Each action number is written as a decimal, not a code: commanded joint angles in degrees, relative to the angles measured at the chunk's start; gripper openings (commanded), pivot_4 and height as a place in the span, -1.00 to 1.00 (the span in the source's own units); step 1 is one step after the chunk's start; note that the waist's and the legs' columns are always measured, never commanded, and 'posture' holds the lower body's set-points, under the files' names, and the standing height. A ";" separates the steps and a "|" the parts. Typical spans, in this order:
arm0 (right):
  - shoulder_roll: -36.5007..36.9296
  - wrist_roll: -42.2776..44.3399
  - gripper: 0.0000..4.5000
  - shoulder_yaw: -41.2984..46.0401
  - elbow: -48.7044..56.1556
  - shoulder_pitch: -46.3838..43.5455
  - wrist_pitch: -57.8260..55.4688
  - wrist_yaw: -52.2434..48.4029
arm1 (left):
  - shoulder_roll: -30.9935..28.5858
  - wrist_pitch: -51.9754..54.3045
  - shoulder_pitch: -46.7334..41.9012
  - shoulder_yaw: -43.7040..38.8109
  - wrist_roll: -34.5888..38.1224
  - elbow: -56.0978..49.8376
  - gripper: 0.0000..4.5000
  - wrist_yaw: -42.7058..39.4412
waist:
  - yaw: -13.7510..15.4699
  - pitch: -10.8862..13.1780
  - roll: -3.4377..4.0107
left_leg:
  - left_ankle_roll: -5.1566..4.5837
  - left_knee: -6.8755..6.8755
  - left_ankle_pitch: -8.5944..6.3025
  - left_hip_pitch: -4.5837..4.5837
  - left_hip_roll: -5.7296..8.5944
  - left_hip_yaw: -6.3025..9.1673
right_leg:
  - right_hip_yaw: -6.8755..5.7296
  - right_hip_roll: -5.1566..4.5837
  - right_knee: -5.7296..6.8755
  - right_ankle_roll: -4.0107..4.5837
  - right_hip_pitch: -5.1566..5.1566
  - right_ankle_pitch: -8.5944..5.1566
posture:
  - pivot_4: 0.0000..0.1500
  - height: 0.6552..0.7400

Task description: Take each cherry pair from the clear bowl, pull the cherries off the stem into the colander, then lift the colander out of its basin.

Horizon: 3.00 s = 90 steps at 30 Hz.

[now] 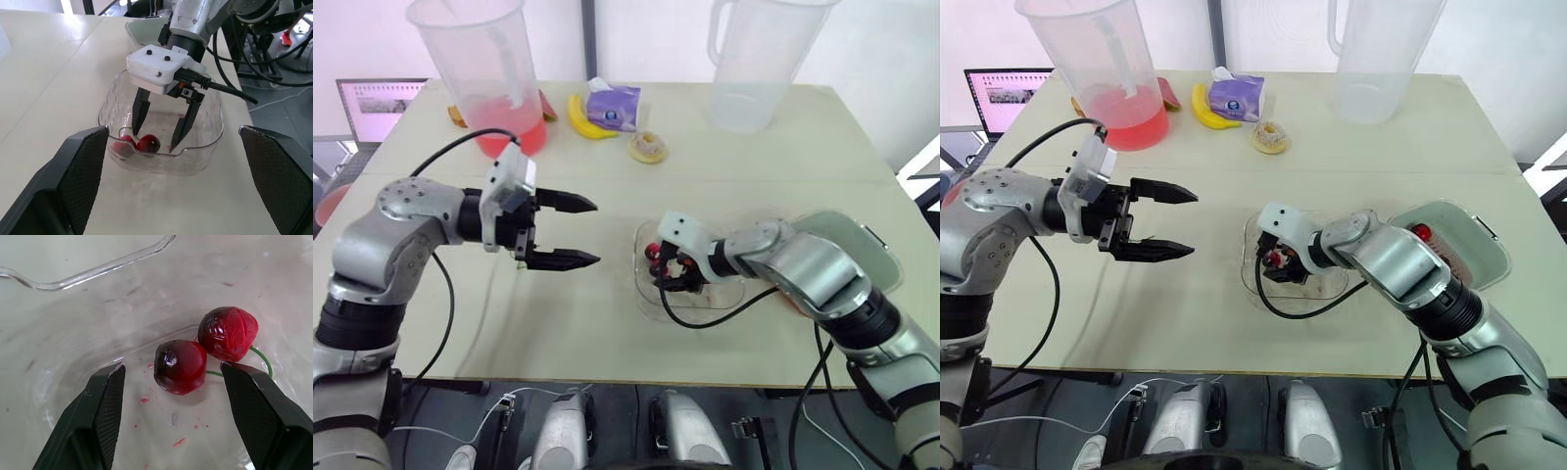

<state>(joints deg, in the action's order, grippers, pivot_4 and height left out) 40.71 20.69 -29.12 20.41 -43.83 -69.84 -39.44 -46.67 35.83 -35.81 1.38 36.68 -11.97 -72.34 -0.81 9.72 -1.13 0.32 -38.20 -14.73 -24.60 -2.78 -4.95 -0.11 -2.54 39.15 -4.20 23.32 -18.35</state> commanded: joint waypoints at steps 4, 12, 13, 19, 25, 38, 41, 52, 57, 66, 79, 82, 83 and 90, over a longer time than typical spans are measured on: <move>-1.20 -1.91 0.22 0.18 -0.38 0.24 0.88 0.33 | 0.20 0.47 -1.16 -0.59 0.40 -1.23 1.00 0.55 | 0.00 0.00 0.00 | 0.00 0.00 0.00 0.00 0.00 0.00 | 0.00 0.00 0.00 0.00 0.00 0.00 | 1.00 1.00; 0.37 -1.35 -0.71 2.40 3.68 0.35 -0.29 -0.27 | 0.62 0.85 -1.23 -0.64 0.31 -1.44 1.00 0.76 | 0.00 0.00 0.00 | 0.00 0.00 0.00 0.00 0.00 0.00 | 0.00 0.01 0.00 0.00 0.00 0.00 | 1.00 1.00; 0.98 -1.16 -0.71 3.05 5.05 0.30 -0.32 -0.47 | 0.65 0.88 -1.22 -0.66 0.34 -1.52 1.00 0.79 | 0.02 0.00 0.00 | 0.00 0.00 0.00 0.00 0.00 0.00 | 0.00 0.00 0.00 0.00 0.00 0.00 | 1.00 1.00; 16.61 -11.75 -0.71 -0.94 16.21 1.33 21.12 -8.43 | 1.74 1.96 -2.26 -1.00 1.49 -1.21 1.00 1.50 | 0.25 0.01 0.01 | -0.01 -0.02 -0.01 0.00 0.03 0.03 | -0.02 -0.02 -0.01 -0.01 -0.02 0.00 | 1.00 1.00; 29.62 -38.15 -0.71 -3.51 8.66 4.08 66.89 -9.35 | 4.34 5.33 -5.66 -0.98 3.82 0.56 1.00 2.56 | -0.40 0.01 0.01 | -0.02 -0.04 -0.01 0.10 0.07 -0.03 | 0.02 0.09 -0.03 -0.07 -0.07 -0.03 | 1.00 1.00; 25.90 -53.19 -0.71 2.16 -4.36 1.48 102.11 -12.06 | 16.19 24.25 -18.21 4.49 2.76 9.89 1.00 16.72 | 0.05 0.02 0.01 | 0.42 -0.10 0.24 0.15 0.04 -0.05 | 0.08 0.01 0.03 -0.07 -0.14 -0.03 | 1.00 1.00; 23.90 -53.80 -0.71 3.10 -3.30 2.29 102.13 -13.54 | 21.37 38.91 -22.49 1.93 7.31 13.58 1.00 22.05 | 0.04 0.02 0.01 | 0.45 -0.11 0.26 0.15 0.01 -0.02 | 0.07 0.02 0.06 -0.07 -0.14 -0.03 | 1.00 1.00; 19.97 -54.05 -0.71 5.83 -2.29 4.46 101.80 -17.01 | 31.25 54.98 -27.50 -6.53 6.07 22.94 1.00 35.95 | -0.01 0.02 0.01 | 0.53 -0.12 0.31 0.21 0.02 0.02 | 0.06 0.00 0.10 -0.07 -0.20 -0.03 | 1.00 1.00; 18.78 -53.79 -0.71 6.63 -2.23 4.47 101.84 -18.07 | 33.96 56.27 -27.01 -6.87 5.08 24.90 1.00 38.95 | 0.11 0.02 0.01 | 0.55 -0.12 0.32 0.22 0.03 0.02 | 0.05 -0.01 0.11 -0.07 -0.21 -0.03 | 1.00 1.00; 17.33 -53.42 -0.71 7.55 -1.31 5.00 101.46 -19.67 | 36.86 56.67 -26.95 -9.08 5.03 27.43 1.00 41.73 | 0.10 0.02 0.01 | 0.57 -0.12 0.33 0.24 0.05 0.02 | 0.04 -0.01 0.13 -0.07 -0.22 -0.03 | 1.00 1.00; 15.94 -53.25 -0.71 7.85 -1.46 4.89 100.87 -20.58 | 37.24 56.67 -26.63 -9.34 5.99 27.74 -0.97 42.57 | 0.08 0.02 0.01 | 0.59 -0.12 0.34 0.25 0.05 0.02 | 0.04 -0.01 0.16 -0.07 -0.23 -0.03 | 1.00 1.00; 15.61 -53.11 -0.71 7.94 -1.35 4.92 100.49 -20.78 | 37.13 56.67 -26.51 -9.18 6.11 27.61 -0.97 42.63 | 0.09 0.02 0.01 | 0.59 -0.12 0.35 0.25 0.05 0.02 | 0.04 -0.01 0.16 -0.07 -0.22 -0.03 | 1.00 1.00; 15.47 -53.06 -0.71 8.06 -1.23 5.00 100.26 -20.84 | 37.06 56.67 -26.41 -9.07 6.33 27.42 -0.97 42.65 | 0.09 0.02 0.01 | 0.59 -0.12 0.34 0.25 0.05 0.02 | 0.04 -0.01 0.16 -0.07 -0.22 -0.03 | 1.00 1.00; 14.98 -52.58 -0.71 8.55 -0.36 5.53 98.69 -21.55 | 36.91 56.67 -26.07 -8.67 6.40 26.47 -0.97 42.50 | 0.09 0.02 0.01 | 0.60 -0.12 0.35 0.25 0.05 0.02 | 0.04 -0.01 0.17 -0.07 -0.22 -0.03 | 1.00 1.00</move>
<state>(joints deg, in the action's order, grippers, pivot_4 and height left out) 55.75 -32.67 -23.17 18.18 -38.12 29.32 -61.07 -9.70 92.01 -61.53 -7.47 41.96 16.58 -29.72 -0.72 9.74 -1.12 0.92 -38.32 -14.38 -24.34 -2.73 -4.93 -0.07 -2.55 39.33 -4.27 23.10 -18.38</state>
